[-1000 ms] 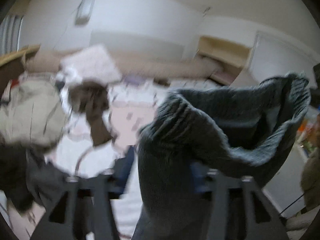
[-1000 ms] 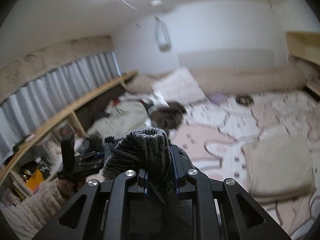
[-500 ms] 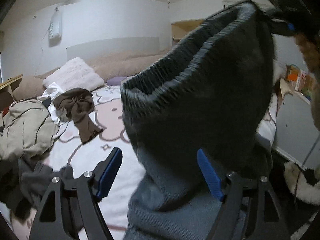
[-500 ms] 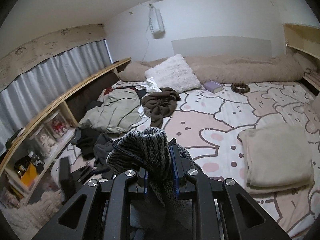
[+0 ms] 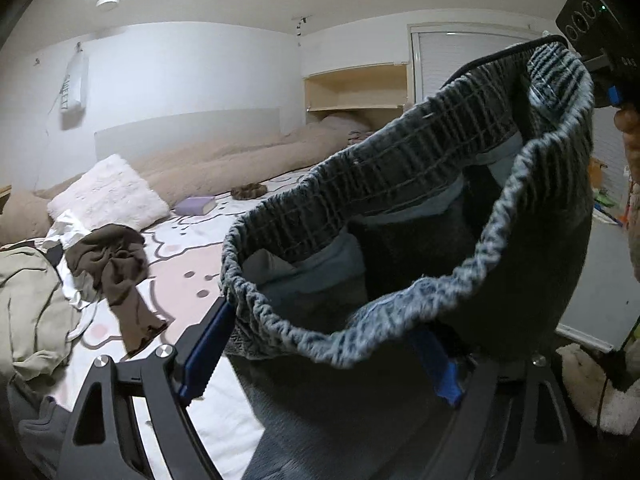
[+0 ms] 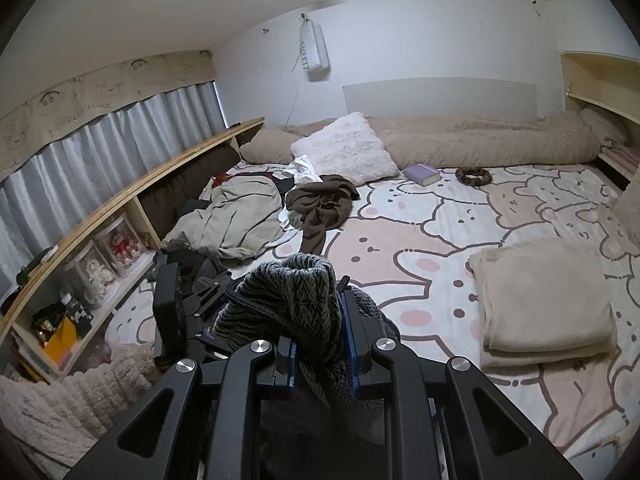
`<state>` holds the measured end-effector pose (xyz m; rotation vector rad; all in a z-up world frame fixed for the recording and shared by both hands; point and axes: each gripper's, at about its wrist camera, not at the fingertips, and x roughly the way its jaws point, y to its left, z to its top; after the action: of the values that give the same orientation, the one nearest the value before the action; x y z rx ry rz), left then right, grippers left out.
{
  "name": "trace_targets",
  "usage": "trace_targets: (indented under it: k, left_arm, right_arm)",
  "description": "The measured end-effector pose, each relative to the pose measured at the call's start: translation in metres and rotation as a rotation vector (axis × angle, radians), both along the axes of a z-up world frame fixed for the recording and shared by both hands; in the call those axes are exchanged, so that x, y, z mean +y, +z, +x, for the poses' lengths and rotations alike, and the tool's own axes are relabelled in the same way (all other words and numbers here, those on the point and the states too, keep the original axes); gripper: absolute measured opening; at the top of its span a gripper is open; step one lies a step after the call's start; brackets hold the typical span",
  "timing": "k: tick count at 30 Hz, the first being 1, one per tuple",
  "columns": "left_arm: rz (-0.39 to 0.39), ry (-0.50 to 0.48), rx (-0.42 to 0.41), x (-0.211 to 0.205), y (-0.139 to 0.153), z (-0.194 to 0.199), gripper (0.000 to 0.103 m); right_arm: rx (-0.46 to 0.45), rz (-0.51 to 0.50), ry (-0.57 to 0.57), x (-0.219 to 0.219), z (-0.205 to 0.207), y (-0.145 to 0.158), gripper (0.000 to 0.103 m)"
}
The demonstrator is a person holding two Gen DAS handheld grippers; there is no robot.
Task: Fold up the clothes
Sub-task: 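Hold the waistband with both grippers and spread it apart, shaking the pants out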
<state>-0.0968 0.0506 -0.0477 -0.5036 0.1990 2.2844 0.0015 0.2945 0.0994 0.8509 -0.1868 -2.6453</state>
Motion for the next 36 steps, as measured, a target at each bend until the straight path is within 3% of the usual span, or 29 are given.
trace_targets:
  k: [3,4,5,9,13,16,27,31,36]
  left_arm:
    - [0.031,-0.006,-0.046,0.001,0.003,-0.007,0.037]
    - [0.038,0.0,-0.059,-0.001,0.004,-0.01,0.027]
    - [0.046,0.007,-0.071,-0.003,0.005,-0.012,0.025]
    - [0.046,0.112,-0.048,-0.019,0.029,-0.011,0.022]
    - [0.049,0.253,0.07,-0.038,0.09,-0.001,0.021]
    - [0.038,0.347,0.204,-0.048,0.15,0.013,0.021]
    - [0.048,0.509,0.681,-0.068,0.366,0.101,0.021]
    - [0.004,0.541,0.676,-0.069,0.404,0.097,0.021]
    - [-0.141,0.632,0.559,-0.062,0.385,0.01,0.021]
  right_arm:
    - [0.0,0.004,-0.006,0.001,0.0,-0.002,0.018]
    - [-0.001,0.004,-0.01,0.003,-0.001,-0.002,0.018]
    - [-0.001,0.003,-0.015,0.004,-0.001,-0.003,0.018]
    - [-0.015,-0.012,-0.066,0.018,-0.011,-0.009,0.018]
    - [0.003,-0.009,-0.115,0.025,-0.027,-0.006,0.018]
    - [0.071,-0.006,-0.09,0.018,-0.031,0.015,0.018]
    - [0.562,0.01,0.001,-0.008,0.043,0.181,0.018]
    - [0.544,-0.005,0.05,-0.007,0.034,0.223,0.018]
    - [0.404,0.091,-0.024,-0.021,-0.052,0.218,0.018]
